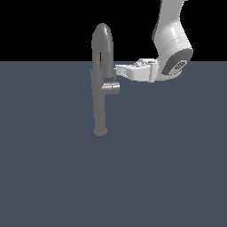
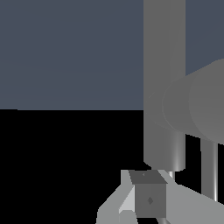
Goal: Turn on the faucet by rotating a designated handle.
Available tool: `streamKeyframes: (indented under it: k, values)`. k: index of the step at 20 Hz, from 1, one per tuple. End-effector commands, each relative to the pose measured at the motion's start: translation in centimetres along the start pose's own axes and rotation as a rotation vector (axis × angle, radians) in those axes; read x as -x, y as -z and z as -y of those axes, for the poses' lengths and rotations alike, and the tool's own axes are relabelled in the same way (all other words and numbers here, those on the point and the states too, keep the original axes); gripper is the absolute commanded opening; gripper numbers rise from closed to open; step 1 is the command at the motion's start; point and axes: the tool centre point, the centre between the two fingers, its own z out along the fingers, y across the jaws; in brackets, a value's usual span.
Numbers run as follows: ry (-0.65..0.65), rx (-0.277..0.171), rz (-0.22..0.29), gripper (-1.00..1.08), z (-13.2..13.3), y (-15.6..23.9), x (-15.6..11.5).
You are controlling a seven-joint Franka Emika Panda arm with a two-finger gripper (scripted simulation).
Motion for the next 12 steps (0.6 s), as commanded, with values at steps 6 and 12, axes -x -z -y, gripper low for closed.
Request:
streamKeyframes:
  k: [6,12]
  values:
    - [-0.002,-0.003,0.003,-1.0,-0.4,-0.1,0.1]
    - [-0.003,-0.004,0.005,-1.0,-1.9,-0.1,0.8]
